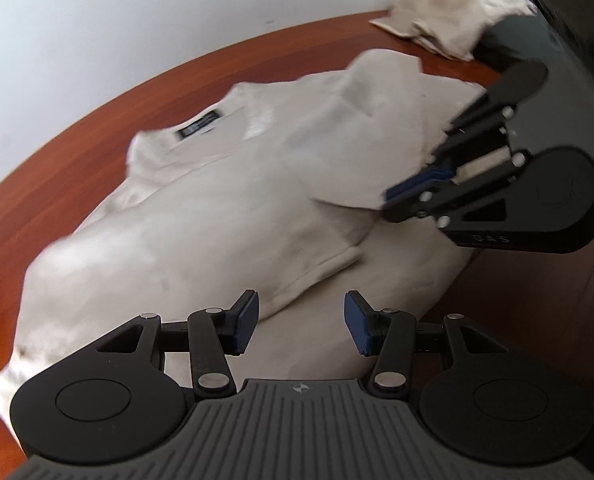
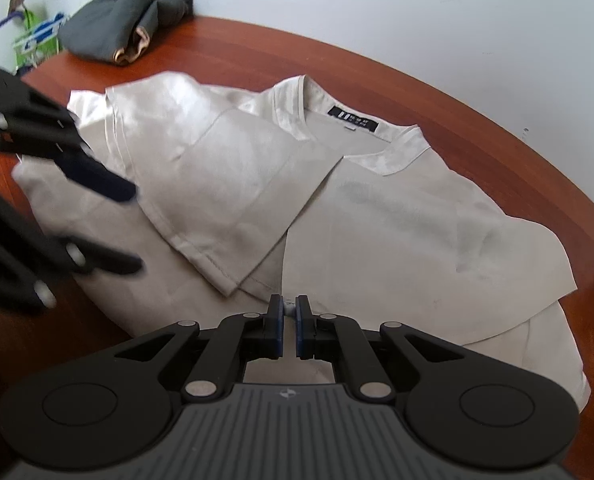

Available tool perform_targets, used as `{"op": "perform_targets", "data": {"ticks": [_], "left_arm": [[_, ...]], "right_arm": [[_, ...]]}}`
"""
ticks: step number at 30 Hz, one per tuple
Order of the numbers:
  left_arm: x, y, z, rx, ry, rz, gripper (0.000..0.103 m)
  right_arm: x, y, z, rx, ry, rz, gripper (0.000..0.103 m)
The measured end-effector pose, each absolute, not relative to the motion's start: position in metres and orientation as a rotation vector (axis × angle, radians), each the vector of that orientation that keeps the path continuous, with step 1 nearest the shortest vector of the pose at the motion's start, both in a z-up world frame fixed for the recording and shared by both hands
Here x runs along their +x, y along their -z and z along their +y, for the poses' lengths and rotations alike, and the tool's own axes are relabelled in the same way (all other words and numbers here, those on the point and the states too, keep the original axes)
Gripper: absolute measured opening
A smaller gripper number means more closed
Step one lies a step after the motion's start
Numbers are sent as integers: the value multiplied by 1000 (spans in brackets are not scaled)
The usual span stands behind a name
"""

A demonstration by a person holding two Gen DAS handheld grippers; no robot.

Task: Fold clothes

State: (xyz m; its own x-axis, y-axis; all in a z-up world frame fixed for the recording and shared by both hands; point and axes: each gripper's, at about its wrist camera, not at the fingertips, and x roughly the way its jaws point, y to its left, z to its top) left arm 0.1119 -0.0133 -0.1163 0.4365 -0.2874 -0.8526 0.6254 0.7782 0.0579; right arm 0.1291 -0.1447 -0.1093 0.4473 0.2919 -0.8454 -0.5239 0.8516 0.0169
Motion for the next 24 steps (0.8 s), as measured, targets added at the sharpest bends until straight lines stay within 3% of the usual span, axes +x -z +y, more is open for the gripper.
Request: {"op": "perform_targets", "data": {"ticks": [12, 16, 18, 20, 24], "left_arm": [[123, 142, -46, 512, 629, 962, 45], [123, 144, -48, 517, 629, 950, 27], [122, 143, -47, 521, 622, 941, 24], [122, 141, -45, 520, 618, 934, 15], [122, 132, -39, 486, 602, 919, 11]], "right_arm": [[131, 107, -157, -215, -488, 983, 6], [132, 107, -157, -213, -491, 981, 6], [132, 107, -158, -212, -493, 979, 6], [132, 107, -158, -211, -495, 978, 6], [132, 107, -158, -206, -498, 976, 6]]}}
